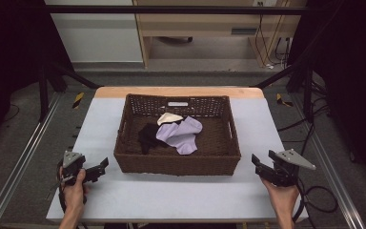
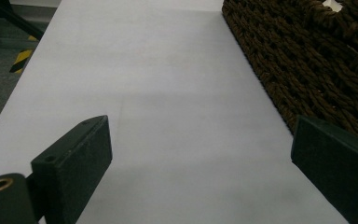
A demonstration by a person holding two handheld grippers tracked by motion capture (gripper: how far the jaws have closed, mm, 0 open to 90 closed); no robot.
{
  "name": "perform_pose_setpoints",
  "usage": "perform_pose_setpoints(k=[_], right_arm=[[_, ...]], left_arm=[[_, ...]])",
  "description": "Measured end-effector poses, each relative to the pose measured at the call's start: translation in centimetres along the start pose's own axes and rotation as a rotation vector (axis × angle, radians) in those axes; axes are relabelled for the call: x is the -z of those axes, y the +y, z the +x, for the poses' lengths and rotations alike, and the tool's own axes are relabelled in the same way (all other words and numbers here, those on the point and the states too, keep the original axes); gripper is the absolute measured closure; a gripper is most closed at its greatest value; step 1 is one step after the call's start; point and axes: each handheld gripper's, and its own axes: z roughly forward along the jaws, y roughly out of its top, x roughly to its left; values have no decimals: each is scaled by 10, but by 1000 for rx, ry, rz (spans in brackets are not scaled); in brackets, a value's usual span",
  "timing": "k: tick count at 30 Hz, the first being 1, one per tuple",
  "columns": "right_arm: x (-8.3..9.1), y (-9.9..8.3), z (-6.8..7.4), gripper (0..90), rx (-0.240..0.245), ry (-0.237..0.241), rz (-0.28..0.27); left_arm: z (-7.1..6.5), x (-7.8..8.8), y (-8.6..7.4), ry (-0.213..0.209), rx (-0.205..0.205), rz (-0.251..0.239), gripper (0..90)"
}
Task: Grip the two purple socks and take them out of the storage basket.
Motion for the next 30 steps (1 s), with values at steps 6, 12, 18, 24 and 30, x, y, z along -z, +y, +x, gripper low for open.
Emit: perform_pose_setpoints(k=[6,12,18,24,30], right_arm=[[12,16,9,352,2,16,-18],[24,34,20,348,16,60,-49],[30,53,34,338,26,110,-77],[27,77,57,336,68,152,-101],[10,103,83,340,107,184,-105]], left_arm=[[0,0,0,1,-2,-1,50],[0,0,0,0,0,2,51],[-1,0,0,2,-5,2,50],[-1,-1,0,-2,-10,4,50],[-1,0,0,-3,-9,4,51]])
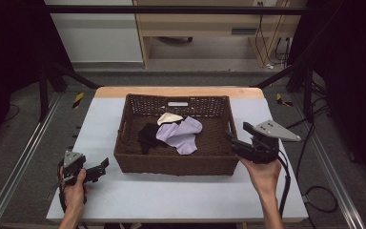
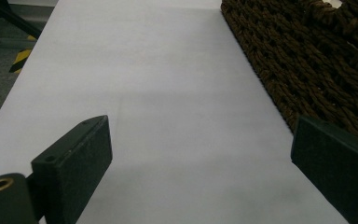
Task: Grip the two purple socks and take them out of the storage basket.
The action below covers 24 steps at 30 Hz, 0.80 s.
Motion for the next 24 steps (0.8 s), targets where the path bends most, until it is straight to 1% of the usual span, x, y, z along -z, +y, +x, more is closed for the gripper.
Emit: perform_pose_setpoints(k=[1,3,4,6,7,8,9,11,14,15,16,19,20,21,22,23,24], right_arm=[[0,0,0,340,0,0,0],[-9,6,5,336,5,10,1],[-15,11,7,340,-7,19,-6],[-20,14,8,359,-20,35,-6],[-20,14,8,359,-20,35,-6],[-27,18,8,358,-29,43,-9],[-27,18,8,358,-29,43,-9],[-33,21,8,372,-34,49,-7],[-43,25,7,368,-38,27,-20],[-43,25,7,368,-38,27,-20],[-49,27,6,364,-42,29,-8],[-55,29,6,353,-46,24,2],[-60,31,7,358,-42,23,2],[-60,31,7,358,-42,23,2],[-67,33,7,361,-34,31,0],[-67,33,7,361,-34,31,0],[-73,35,9,366,-25,31,5]], left_arm=[[0,0,0,0,0,0,51],[0,0,0,0,-1,0,51],[0,0,0,1,-2,0,51],[0,0,0,0,-2,0,51],[0,0,0,0,-2,0,51],[0,0,0,0,0,2,52],[0,0,0,0,0,2,52],[0,0,0,0,0,2,52],[0,0,0,1,0,2,52],[0,0,0,1,0,2,52],[0,0,0,0,0,3,52],[0,0,0,0,0,4,52],[0,0,0,0,0,4,52],[0,0,0,0,0,4,52],[0,0,0,0,0,4,52],[0,0,0,0,0,4,52],[0,0,0,0,0,5,52]])
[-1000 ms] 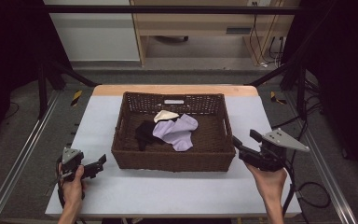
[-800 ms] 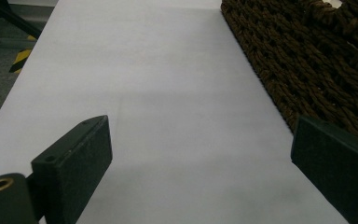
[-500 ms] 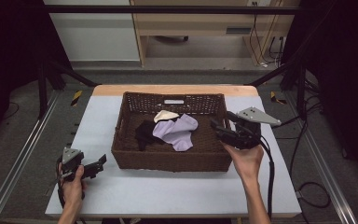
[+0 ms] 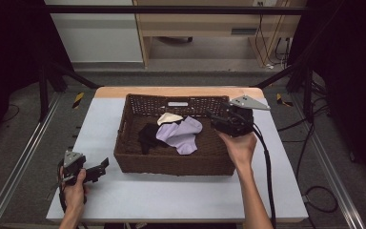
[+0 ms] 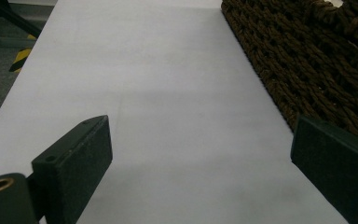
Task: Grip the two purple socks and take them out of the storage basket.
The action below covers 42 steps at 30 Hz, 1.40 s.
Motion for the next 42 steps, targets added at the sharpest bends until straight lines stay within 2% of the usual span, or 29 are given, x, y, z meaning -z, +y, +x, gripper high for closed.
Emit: perform_pose_setpoints(k=[9,14,21,22,26,29,42], right_arm=[[-24,7,3,365,28,3,10],[-44,11,7,362,40,5,27],[-64,13,12,352,11,16,47],[-72,11,14,352,17,11,64],[-81,8,17,352,21,11,86],[-95,1,19,346,7,13,115],[-126,-21,29,323,-10,7,220]], left_arm=[[0,0,0,-1,0,0,52],[0,0,0,-1,1,1,52],[0,0,0,-3,3,1,53],[1,0,0,-3,6,-1,53],[1,0,0,-4,5,0,54],[1,0,0,-3,6,-1,53],[1,0,0,-4,8,-1,54]])
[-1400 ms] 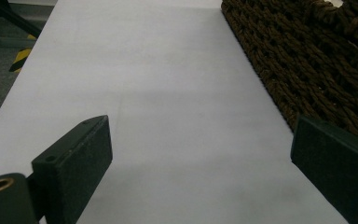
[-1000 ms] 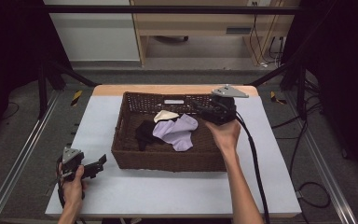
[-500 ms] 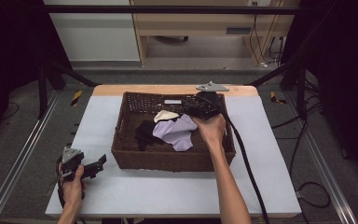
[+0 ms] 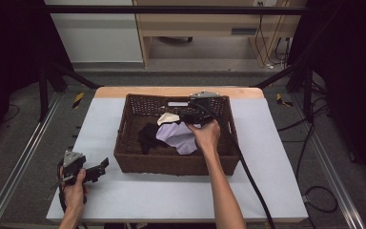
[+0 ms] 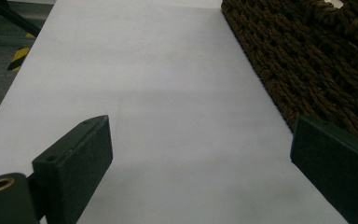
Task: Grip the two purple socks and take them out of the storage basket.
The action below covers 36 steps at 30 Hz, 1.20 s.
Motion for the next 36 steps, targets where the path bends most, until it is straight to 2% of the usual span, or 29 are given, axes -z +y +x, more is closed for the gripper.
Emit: perform_pose_setpoints(k=[3,10,13,16,18,23,25,30,31,32,35,36], right_arm=[[-7,-3,1,321,4,-12,43],[-14,-6,-4,315,-24,-24,92],[-18,-8,-4,311,-31,-15,113],[-21,-9,-5,313,-40,17,127],[-24,-11,-5,316,-48,19,162],[-28,-13,-6,319,-58,23,195],[-30,-13,-6,330,-75,44,211],[-36,-17,-5,342,-102,59,279],[-36,-17,-5,342,-102,59,279],[-40,-18,-5,371,-119,66,316],[-42,-19,-4,422,-110,69,344],[-42,-19,-4,504,-110,69,372]], left_arm=[[0,0,0,0,-1,0,54],[0,0,0,1,-4,0,53],[0,0,0,2,-5,0,54],[-1,0,0,2,-6,0,53],[-1,0,0,2,-8,1,53],[-1,0,0,1,-8,2,54],[-1,0,0,1,-10,1,54],[-1,0,0,3,-11,1,54],[-1,0,0,3,-10,2,54],[-1,0,0,2,-10,1,54],[-1,0,0,2,-10,2,54],[-1,0,0,3,-10,3,54]])
